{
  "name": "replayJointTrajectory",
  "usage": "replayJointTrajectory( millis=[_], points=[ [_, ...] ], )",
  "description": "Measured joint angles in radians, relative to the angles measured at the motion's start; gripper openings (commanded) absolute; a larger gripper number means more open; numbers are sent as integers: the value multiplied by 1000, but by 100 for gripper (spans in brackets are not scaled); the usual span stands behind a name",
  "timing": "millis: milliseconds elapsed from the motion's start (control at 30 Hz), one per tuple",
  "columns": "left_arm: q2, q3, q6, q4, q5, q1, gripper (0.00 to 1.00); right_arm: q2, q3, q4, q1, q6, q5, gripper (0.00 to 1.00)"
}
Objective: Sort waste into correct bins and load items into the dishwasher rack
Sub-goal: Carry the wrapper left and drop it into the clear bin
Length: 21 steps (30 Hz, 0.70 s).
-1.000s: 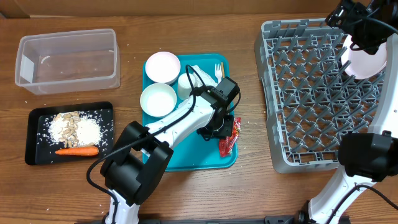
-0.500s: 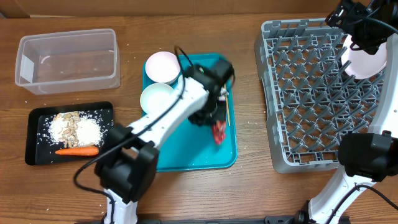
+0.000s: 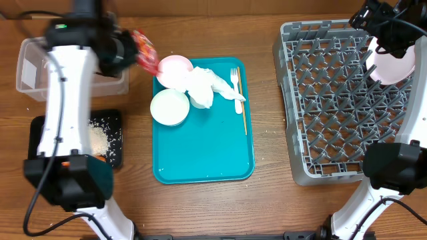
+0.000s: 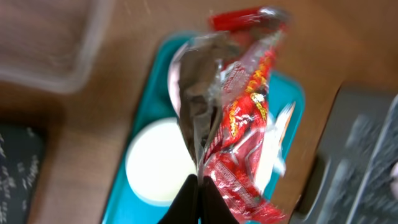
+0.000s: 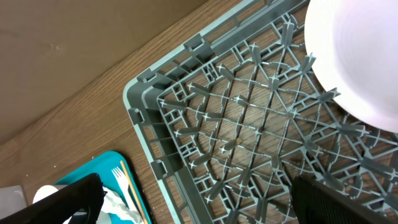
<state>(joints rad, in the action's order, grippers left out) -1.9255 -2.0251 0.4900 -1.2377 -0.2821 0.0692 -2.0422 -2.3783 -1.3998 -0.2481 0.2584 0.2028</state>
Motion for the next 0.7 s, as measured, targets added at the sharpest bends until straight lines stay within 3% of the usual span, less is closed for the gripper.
replayJointTrajectory(
  millis=[133, 267, 500, 533, 567, 600, 667, 700],
  points=[
    [0, 0, 3, 93, -67, 167, 4, 0, 0, 0, 0, 0, 0, 100],
    [0, 0, 26, 173, -72, 237, 4, 0, 0, 0, 0, 0, 0, 100],
    [-2, 0, 124, 233, 218, 240, 6, 0, 0, 0, 0, 0, 0, 100],
    [-15, 0, 140, 260, 275, 240, 17, 0, 0, 0, 0, 0, 0, 100],
    [-29, 0, 147, 270, 300, 240, 45, 0, 0, 0, 0, 0, 0, 100],
    [-50, 0, 151, 283, 322, 240, 61, 0, 0, 0, 0, 0, -1, 100],
    [-92, -3, 160, 325, 340, 240, 88, 0, 0, 0, 0, 0, 0, 100],
    [-128, -4, 160, 333, 348, 240, 97, 0, 0, 0, 0, 1, 0, 100]
  ],
)
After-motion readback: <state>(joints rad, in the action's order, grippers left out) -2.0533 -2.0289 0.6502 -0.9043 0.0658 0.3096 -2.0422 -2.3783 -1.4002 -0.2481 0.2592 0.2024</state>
